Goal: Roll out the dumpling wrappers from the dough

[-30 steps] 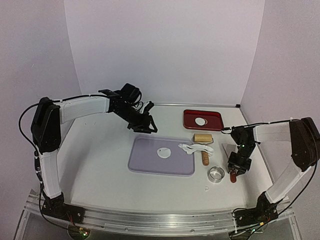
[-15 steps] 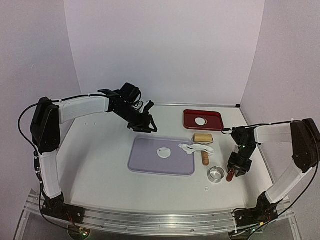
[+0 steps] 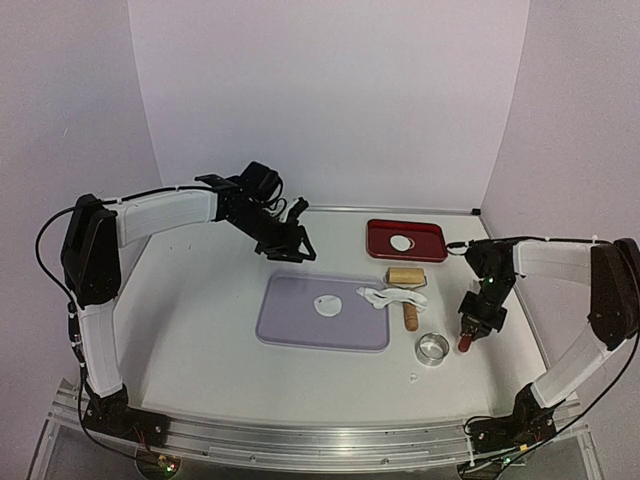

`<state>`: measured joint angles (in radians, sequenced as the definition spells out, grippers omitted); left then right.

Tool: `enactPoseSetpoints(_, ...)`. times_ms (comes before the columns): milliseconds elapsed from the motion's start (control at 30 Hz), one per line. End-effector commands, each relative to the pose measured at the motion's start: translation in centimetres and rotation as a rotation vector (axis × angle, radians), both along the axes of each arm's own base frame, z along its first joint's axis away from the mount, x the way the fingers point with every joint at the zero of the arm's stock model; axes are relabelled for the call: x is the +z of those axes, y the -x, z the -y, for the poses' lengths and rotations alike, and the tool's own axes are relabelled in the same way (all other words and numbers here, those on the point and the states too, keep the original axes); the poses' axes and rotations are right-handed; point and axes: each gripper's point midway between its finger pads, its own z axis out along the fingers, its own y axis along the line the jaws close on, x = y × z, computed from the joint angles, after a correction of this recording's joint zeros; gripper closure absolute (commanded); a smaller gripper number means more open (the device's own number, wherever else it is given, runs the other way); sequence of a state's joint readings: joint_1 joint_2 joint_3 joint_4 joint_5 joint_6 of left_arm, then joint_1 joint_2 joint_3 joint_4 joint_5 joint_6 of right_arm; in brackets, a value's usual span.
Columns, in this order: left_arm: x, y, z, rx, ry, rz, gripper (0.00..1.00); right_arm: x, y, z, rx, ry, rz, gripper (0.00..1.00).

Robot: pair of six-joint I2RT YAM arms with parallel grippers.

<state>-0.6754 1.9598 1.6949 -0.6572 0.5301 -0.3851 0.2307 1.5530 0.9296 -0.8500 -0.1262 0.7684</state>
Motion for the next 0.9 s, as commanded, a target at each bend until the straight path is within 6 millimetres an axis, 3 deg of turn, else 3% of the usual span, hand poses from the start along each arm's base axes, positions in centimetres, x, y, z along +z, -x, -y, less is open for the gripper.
enactPoseSetpoints(0,5.9,-0.7,0.7,-0.014,0.081,0.104,0.56,8.5,-5.2,-0.5,0.089,0.047,0.2,1.0)
enactPoseSetpoints(67,7.4,-0.9,0.9,-0.017,0.1,0.125,0.52,10.6,-6.3,-2.0,0.166,0.052,0.228,1.0)
enactPoseSetpoints(167,9.6,-1.0,1.0,-0.03,0.134,0.136,0.43,14.4,-8.1,-6.5,0.328,0.038,0.315,1.0)
enactPoseSetpoints(300,13.0,-2.0,0.1,-0.021,0.22,0.121,0.38,17.0,-8.5,-12.7,0.523,0.025,0.375,1.0)
enactPoseSetpoints(433,16.4,-2.9,-1.4,-0.009,0.297,0.134,0.33,18.0,-8.3,-17.1,0.644,0.002,0.415,1.0)
enactPoseSetpoints(533,17.8,-2.8,-1.5,-0.025,0.326,0.142,0.32,18.0,-7.7,-20.1,0.747,-0.008,0.429,1.0)
enactPoseSetpoints(700,18.0,-3.3,-0.5,-0.033,0.382,0.103,0.32,18.4,-6.7,-23.7,0.849,-0.03,0.454,1.0)
enactPoseSetpoints(867,17.4,-4.2,0.8,-0.036,0.444,0.045,0.32,18.9,-6.0,-25.8,0.903,-0.051,0.476,1.0)
